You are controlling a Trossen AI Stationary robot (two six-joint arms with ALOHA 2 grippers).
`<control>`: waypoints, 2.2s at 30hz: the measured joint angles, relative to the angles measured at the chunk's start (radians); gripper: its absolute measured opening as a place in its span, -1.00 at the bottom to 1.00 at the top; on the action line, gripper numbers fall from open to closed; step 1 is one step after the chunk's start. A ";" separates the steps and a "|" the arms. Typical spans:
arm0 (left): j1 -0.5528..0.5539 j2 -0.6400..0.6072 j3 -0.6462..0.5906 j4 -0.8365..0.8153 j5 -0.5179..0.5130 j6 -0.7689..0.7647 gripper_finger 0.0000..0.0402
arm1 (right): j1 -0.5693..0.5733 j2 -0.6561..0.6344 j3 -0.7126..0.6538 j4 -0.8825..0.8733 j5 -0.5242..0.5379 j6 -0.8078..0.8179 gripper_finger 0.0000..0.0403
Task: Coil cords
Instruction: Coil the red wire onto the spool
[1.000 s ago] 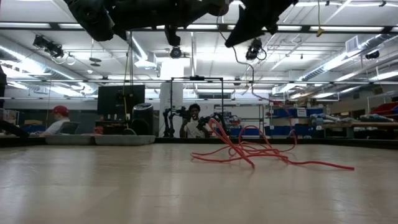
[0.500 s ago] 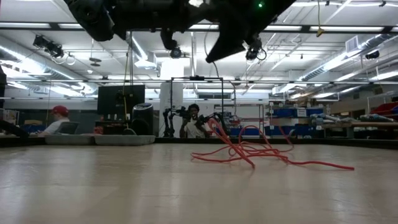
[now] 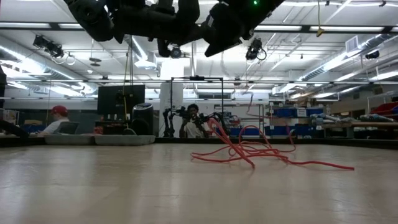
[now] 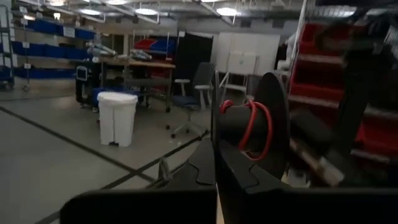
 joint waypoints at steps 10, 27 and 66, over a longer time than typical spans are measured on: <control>0.002 0.000 0.000 -0.050 -0.010 0.014 -1.00 | 0.061 -0.064 0.041 -0.116 -0.028 -0.148 -0.76; 0.000 0.000 0.000 -0.042 0.014 -0.233 -1.00 | 0.086 -0.061 0.042 -0.250 0.212 -0.947 -0.53; -0.001 0.000 0.001 0.000 0.117 -0.380 -1.00 | 0.024 -0.060 0.040 -0.190 0.217 -1.493 -0.73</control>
